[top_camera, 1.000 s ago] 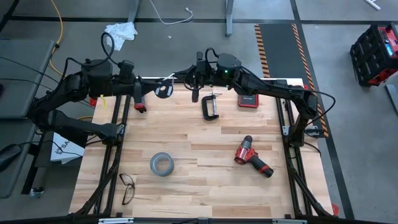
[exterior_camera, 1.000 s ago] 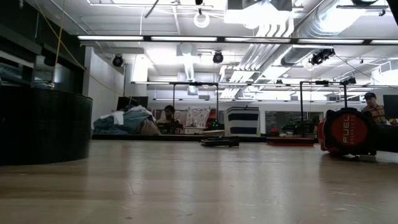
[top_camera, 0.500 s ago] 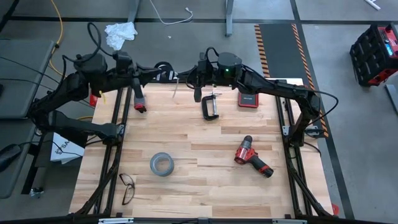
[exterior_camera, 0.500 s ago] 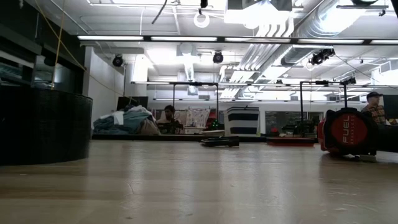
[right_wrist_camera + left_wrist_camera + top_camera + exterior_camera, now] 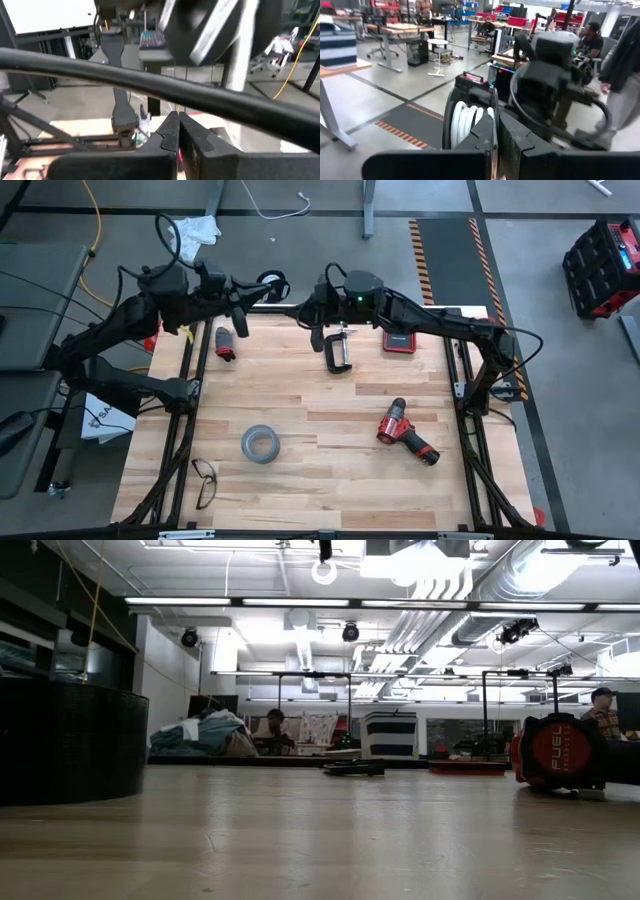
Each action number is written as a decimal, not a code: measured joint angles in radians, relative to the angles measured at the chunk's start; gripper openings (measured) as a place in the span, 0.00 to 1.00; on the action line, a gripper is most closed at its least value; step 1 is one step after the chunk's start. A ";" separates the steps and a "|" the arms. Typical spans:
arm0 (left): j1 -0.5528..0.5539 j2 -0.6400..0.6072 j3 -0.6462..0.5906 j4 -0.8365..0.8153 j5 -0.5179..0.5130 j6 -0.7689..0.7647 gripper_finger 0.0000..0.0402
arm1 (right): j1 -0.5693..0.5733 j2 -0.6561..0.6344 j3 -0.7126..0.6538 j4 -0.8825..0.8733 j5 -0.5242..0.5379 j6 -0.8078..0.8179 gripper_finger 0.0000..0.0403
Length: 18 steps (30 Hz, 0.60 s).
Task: Coil cords
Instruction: Coil the white wire onto the black spool
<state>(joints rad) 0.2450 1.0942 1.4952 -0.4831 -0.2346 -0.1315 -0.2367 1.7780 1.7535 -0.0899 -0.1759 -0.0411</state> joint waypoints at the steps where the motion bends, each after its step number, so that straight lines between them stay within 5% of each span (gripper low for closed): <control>1: 0.003 0.002 0.000 0.006 0.000 0.010 0.01 | 0.000 0.001 0.000 -0.013 0.000 0.000 0.00; 18: 0.085 0.039 -0.098 0.103 0.204 -0.069 0.01 | 0.002 0.001 -0.001 -0.130 -0.067 -0.013 0.00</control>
<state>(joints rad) 0.3302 1.1335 1.3970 -0.3798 -0.0304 -0.2007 -0.2348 1.7794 1.7527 -0.2202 -0.2425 -0.0538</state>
